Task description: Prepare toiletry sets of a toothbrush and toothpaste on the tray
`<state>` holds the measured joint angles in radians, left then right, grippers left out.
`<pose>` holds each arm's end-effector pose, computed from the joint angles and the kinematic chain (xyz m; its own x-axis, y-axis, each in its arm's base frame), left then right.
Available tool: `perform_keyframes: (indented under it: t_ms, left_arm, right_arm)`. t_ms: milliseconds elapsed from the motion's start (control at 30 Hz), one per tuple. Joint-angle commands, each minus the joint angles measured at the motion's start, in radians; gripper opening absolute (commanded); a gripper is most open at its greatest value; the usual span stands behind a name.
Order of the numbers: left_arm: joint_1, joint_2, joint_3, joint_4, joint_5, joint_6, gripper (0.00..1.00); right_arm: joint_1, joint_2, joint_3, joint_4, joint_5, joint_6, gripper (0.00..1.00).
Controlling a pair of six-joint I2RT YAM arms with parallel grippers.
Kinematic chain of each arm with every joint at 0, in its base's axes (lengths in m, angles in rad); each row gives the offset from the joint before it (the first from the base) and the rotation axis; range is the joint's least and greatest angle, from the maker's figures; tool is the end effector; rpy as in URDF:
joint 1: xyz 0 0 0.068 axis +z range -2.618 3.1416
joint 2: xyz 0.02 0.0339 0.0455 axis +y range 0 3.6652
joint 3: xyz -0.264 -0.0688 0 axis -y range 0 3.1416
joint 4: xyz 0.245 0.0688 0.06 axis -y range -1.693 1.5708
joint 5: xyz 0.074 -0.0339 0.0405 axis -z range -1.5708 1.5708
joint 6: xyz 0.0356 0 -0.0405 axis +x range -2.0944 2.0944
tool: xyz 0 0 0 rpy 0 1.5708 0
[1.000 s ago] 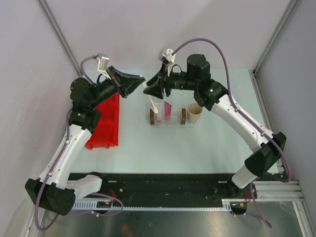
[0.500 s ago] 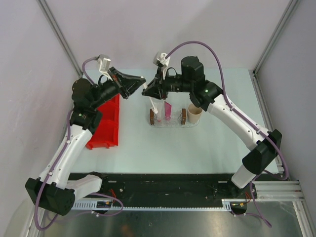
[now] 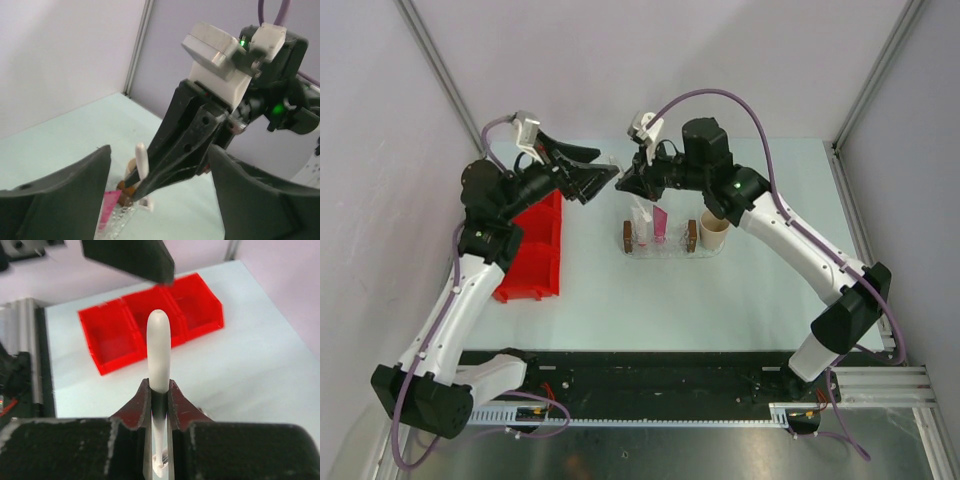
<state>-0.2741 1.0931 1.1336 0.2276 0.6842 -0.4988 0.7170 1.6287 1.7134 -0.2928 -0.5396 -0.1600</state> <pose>0.2239 -0.0863 0.4447 -0.1571 -0.3409 -0.9269 0.8214 0.4759 -0.3143 0.2719 0.2613 0.4360 -0.0036 -0.1844 -0.9828 -0.9555 0.2907 -0.0511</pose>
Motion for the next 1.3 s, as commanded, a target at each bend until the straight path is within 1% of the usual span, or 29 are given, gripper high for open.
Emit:
perform_keyframes:
  t_ms: [0,33,67,100,133,167,233,267,300,333,367,400,467,500,567,600,633,667,700,733,833,867,967,1033,1067,1167,1200,1267]
  left_arm:
    - [0.044,-0.024,0.087,-0.073,0.038,0.072,0.88]
    - [0.055,-0.01,0.116,-0.129,0.035,0.112,0.89]
    - [0.059,-0.004,0.171,-0.181,0.037,0.146,0.89]
    - [0.073,-0.001,0.193,-0.259,0.044,0.198,0.89]
    - [0.104,0.002,0.222,-0.286,0.048,0.212,0.9]
    - [0.125,0.002,0.235,-0.318,0.06,0.216,0.89]
    - [0.192,0.007,0.277,-0.344,0.102,0.221,0.89]
    - [0.211,0.01,0.294,-0.376,0.112,0.224,0.89]
    - [0.226,0.013,0.313,-0.396,0.118,0.25,0.89]
    - [0.24,0.019,0.363,-0.427,0.114,0.276,0.89]
    - [0.242,0.034,0.394,-0.5,0.091,0.305,0.89]
    - [0.242,0.047,0.423,-0.537,0.083,0.357,0.88]
    - [0.242,0.083,0.5,-0.615,0.077,0.405,0.88]
    - [0.242,0.096,0.52,-0.634,0.078,0.417,0.88]
    - [0.242,0.123,0.567,-0.675,0.086,0.448,0.87]
    - [0.242,0.132,0.581,-0.691,0.089,0.459,0.87]
    - [0.242,0.14,0.601,-0.709,0.09,0.465,0.86]
    - [0.242,0.145,0.606,-0.717,0.09,0.477,0.86]
    - [0.242,0.152,0.609,-0.721,0.089,0.48,0.86]
    - [0.24,0.156,0.609,-0.726,0.089,0.482,0.86]
    - [0.236,0.162,0.601,-0.731,0.086,0.486,0.86]
    - [0.233,0.162,0.6,-0.732,0.081,0.49,0.86]
    - [0.211,0.159,0.592,-0.735,0.061,0.496,0.86]
    - [0.185,0.157,0.583,-0.738,0.052,0.52,0.86]
    - [0.174,0.159,0.58,-0.738,0.048,0.523,0.86]
    - [0.124,0.174,0.565,-0.743,0.028,0.536,0.86]
    - [0.096,0.177,0.562,-0.748,0.022,0.542,0.86]
    - [0.06,0.186,0.557,-0.755,0.003,0.557,0.86]
  right_arm:
    - [0.001,-0.052,0.057,-0.086,0.162,-0.177,0.0]
    - [0.004,-0.052,0.057,-0.115,0.19,-0.212,0.0]
    - [0.006,-0.055,0.057,-0.127,0.248,-0.302,0.0]
    - [0.006,-0.062,0.057,-0.14,0.282,-0.346,0.0]
    - [0.009,-0.066,0.055,-0.157,0.35,-0.401,0.0]
    - [0.01,-0.069,0.054,-0.166,0.378,-0.497,0.0]
    - [0.01,-0.076,0.048,-0.177,0.446,-0.617,0.0]
    - [0.009,-0.079,0.043,-0.178,0.502,-0.669,0.0]
    - [0.01,-0.089,0.032,-0.174,0.529,-0.794,0.0]
    - [0.013,-0.093,0.022,-0.169,0.565,-0.858,0.0]
    - [0.018,-0.099,0.012,-0.164,0.62,-0.93,0.0]
    - [0.031,-0.105,-0.003,-0.151,0.645,-1.046,0.0]
    - [0.048,-0.118,-0.021,-0.132,0.728,-1.177,0.0]
    - [0.074,-0.121,-0.049,-0.103,0.756,-1.301,0.0]
    - [0.1,-0.139,-0.083,-0.079,0.832,-1.412,0.0]
    - [0.131,-0.145,-0.121,-0.04,0.86,-1.473,0.0]
    - [0.153,-0.15,-0.142,-0.014,0.922,-1.559,0.0]
    - [0.171,-0.151,-0.161,0.009,0.956,-1.611,0.0]
    - [0.208,-0.158,-0.184,0.067,0.984,-1.656,0.0]
    - [0.225,-0.161,-0.245,0.105,1.024,-1.759,0.0]
    - [0.297,-0.162,-0.293,0.196,1.088,-1.869,0.0]
    - [0.314,-0.158,-0.308,0.252,1.101,-1.951,0.0]
    - [0.367,-0.145,-0.345,0.346,1.13,-2.125,0.0]
    - [0.393,-0.125,-0.353,0.371,1.142,-2.182,0.0]
    - [0.409,-0.116,-0.369,0.414,1.147,-2.257,0.0]
    - [0.43,-0.101,-0.411,0.502,1.11,-2.386,0.0]
    - [0.433,-0.09,-0.432,0.515,1.084,-2.461,0.0]
    - [0.45,-0.079,-0.436,0.543,1.06,-2.477,0.0]
